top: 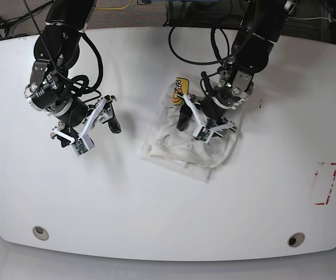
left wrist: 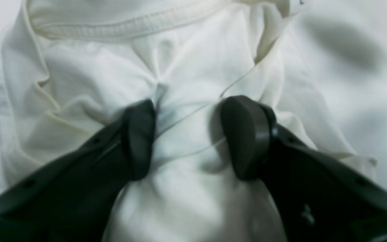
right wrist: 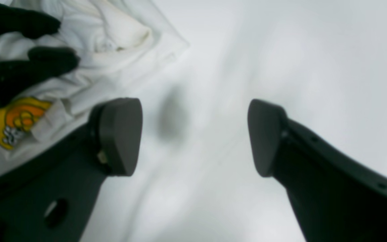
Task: Fold the T-shirt properly
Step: 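Release the right gripper and grasp the folded shirt with the left gripper, then carry the folded shirt with the left gripper off the table edge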
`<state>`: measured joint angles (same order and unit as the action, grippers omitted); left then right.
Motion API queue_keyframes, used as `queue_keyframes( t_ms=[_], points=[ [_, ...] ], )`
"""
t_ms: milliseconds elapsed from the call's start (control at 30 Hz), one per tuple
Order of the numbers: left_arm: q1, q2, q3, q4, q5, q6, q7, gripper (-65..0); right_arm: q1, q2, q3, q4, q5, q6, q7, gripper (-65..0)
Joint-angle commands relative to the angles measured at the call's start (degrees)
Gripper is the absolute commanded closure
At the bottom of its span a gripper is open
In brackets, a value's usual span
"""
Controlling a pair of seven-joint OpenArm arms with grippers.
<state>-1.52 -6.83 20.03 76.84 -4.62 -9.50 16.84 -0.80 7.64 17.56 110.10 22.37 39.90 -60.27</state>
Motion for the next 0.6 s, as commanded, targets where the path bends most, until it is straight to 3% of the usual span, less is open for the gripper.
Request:
queue_keyframes(
  t_ms=[0,333,567],
  points=[
    [1.56,-4.03,-3.20,-1.98,2.12,1.63,7.47,-33.2,0.84,0.58,0.24,2.20,0.79,0.10,1.06,-46.8],
    [4.20,-14.05,-18.23,-2.68,2.29,-10.33,7.82,-33.2,1.19,-0.83,0.06,2.56,0.79,0.10,-1.66,-46.8],
    [5.78,-19.59,-26.58,-5.50,2.47,-15.60,7.73,-33.2,1.02,-1.53,0.06,2.47,0.71,0.10,-1.58,-46.8]
  ],
)
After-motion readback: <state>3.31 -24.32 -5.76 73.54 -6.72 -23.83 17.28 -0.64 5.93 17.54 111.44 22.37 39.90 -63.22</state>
